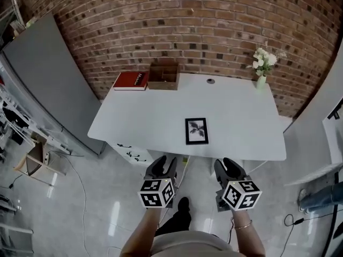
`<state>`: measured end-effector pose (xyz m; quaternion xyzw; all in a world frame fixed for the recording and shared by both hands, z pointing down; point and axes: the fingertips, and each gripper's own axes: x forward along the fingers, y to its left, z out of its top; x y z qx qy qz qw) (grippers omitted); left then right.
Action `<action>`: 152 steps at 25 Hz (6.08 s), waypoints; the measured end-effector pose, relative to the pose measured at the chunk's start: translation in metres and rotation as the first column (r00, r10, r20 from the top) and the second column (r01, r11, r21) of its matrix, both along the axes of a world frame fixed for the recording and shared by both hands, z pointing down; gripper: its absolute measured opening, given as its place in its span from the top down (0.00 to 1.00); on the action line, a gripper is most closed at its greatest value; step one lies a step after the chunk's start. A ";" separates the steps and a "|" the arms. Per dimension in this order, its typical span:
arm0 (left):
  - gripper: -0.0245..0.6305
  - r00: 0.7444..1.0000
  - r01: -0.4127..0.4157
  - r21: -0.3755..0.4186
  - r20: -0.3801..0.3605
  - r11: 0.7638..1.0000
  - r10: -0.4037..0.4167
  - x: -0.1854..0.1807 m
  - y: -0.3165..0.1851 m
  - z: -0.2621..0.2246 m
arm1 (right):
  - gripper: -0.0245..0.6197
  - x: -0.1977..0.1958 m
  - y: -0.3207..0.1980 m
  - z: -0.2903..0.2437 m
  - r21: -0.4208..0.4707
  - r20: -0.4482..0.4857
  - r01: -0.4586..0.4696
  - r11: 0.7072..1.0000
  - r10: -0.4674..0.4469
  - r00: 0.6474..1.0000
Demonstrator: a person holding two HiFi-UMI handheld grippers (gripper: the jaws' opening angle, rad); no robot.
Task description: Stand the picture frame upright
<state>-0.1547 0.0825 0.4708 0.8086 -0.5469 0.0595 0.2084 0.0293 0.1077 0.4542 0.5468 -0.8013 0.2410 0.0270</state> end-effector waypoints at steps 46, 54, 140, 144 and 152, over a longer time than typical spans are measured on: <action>0.73 0.991 0.039 -0.277 0.136 0.960 -0.002 0.055 -0.221 0.111 | 0.77 0.020 -0.193 0.065 -0.186 0.003 0.113 0.976 -0.114 0.993; 0.74 0.982 0.041 -0.399 0.185 0.916 0.037 0.066 -0.220 0.150 | 0.77 0.022 -0.190 0.073 -0.210 0.005 0.120 0.970 -0.122 0.993; 0.86 0.998 -0.063 -0.002 0.019 0.998 0.063 0.145 -0.337 -0.014 | 0.77 0.045 -0.328 0.020 -0.145 0.142 0.267 0.953 -0.247 0.958; 0.86 0.997 -0.072 0.031 0.024 0.997 0.071 0.145 -0.363 -0.028 | 0.77 0.045 -0.354 0.008 -0.119 0.140 0.262 0.958 -0.245 0.959; 0.86 0.995 -0.094 0.068 0.018 0.993 0.093 0.150 -0.423 -0.039 | 0.77 0.052 -0.419 0.000 -0.096 0.085 0.227 0.969 -0.219 0.972</action>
